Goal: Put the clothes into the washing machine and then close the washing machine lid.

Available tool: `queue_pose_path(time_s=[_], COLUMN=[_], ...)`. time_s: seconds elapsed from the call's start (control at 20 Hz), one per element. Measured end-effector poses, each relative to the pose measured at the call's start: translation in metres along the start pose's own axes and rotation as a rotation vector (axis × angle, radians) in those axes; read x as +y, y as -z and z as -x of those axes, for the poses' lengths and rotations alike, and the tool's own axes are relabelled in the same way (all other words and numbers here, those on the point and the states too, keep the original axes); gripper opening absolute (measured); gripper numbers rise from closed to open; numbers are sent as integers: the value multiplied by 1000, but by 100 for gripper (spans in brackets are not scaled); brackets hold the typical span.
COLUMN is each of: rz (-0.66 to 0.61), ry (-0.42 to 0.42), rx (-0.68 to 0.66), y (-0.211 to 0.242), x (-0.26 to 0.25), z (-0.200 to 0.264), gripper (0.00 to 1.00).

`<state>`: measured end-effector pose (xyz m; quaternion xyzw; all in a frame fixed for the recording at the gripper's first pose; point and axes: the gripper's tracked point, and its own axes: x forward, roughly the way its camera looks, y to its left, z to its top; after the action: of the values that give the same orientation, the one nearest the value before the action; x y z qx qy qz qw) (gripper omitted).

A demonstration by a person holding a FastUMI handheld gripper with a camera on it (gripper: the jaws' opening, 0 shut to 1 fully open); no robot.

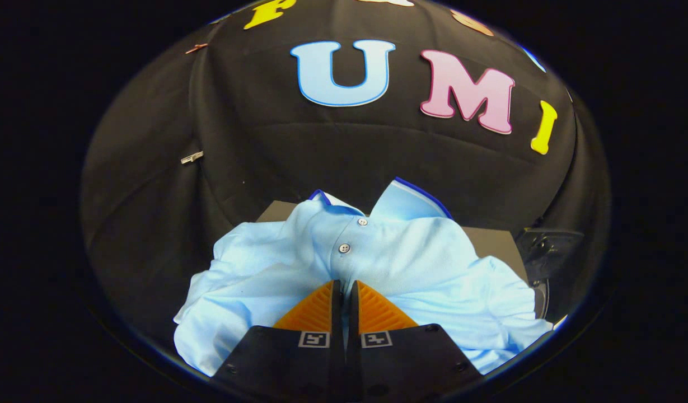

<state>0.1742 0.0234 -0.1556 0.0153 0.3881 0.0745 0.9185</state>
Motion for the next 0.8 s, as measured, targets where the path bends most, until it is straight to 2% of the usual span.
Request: queue_pose_path(time_s=[0.25,0.4,0.65,0.8], rz=[-87,-70,26,58], ry=[-66,-37,-94,-111], rx=[-52,-44,-181,-213], y=[-6,-8,-44,-49], x=[-8,-23,-18,-22], z=[13,20,56,75], gripper=[5,6,5,5])
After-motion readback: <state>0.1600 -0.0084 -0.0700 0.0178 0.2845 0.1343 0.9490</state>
